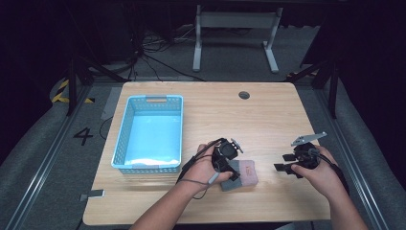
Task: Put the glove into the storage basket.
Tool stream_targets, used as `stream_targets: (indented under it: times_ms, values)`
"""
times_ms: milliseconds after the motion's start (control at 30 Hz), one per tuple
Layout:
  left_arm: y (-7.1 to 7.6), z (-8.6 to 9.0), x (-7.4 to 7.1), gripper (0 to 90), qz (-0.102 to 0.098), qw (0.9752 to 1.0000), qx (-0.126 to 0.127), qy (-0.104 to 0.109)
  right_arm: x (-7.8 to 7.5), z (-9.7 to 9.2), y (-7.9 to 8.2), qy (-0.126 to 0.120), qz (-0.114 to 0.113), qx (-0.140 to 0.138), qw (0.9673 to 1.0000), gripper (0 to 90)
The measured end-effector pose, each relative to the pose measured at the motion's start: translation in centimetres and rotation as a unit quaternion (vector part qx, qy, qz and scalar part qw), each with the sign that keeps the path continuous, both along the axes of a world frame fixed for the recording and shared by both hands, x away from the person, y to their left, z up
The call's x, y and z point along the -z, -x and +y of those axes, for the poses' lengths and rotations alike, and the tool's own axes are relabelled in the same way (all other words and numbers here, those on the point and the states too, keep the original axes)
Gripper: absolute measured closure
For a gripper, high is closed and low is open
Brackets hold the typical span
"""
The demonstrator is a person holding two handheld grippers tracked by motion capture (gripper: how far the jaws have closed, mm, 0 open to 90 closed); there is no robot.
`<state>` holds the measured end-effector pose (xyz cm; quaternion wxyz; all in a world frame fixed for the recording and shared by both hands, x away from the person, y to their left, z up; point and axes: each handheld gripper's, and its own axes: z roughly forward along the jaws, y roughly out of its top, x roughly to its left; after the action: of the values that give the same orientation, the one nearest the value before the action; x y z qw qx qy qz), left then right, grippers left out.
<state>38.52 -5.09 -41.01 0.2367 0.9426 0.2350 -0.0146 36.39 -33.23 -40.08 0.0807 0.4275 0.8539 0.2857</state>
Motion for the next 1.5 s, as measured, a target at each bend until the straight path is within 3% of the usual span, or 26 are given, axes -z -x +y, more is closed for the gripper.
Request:
stream_targets:
  times_ms: [167, 267, 633, 767, 1033, 1167, 1333, 1500]
  values:
    - [-0.3, -0.2, 0.7, 25.2, 0.020, 0.9998, -0.004, 0.002, 0.0, 0.0, 0.0, 0.000, 0.001, -0.003, 1.0000, 41.2]
    - [-0.4, -0.5, 1.2, 24.9, 0.020, 0.9998, 0.001, -0.005, 0.0, 0.1, 0.0, -0.001, 0.003, -0.002, 1.0000, 41.0]
    - [0.1, -1.3, 2.0, 19.7, -0.017, 0.9989, 0.003, -0.045, 0.0, 0.3, 0.1, -0.003, 0.005, -0.007, 1.0000, 40.2]
    - [0.2, -1.0, 1.5, 20.3, -0.032, 0.9987, -0.005, -0.040, 0.1, 0.5, 0.2, -0.004, 0.005, -0.012, 0.9999, 39.6]
    - [0.0, -1.4, 2.1, 16.3, -0.027, 0.9975, 0.002, -0.065, 0.1, 0.4, 0.1, -0.005, 0.004, -0.012, 0.9999, 39.1]
    - [0.2, -1.6, 2.3, 16.4, -0.035, 0.9967, 0.005, -0.072, 0.1, 0.5, 0.1, -0.005, 0.007, -0.013, 0.9999, 38.8]
    - [0.5, -1.9, 2.1, 24.0, -0.034, 0.9957, 0.011, -0.086, 0.2, 0.6, 0.1, -0.004, 0.008, -0.013, 0.9999, 38.5]
    - [1.0, -2.4, 1.8, 39.6, -0.034, 0.9947, 0.013, -0.096, 0.1, 0.7, 0.1, -0.005, 0.007, -0.014, 0.9999, 38.1]
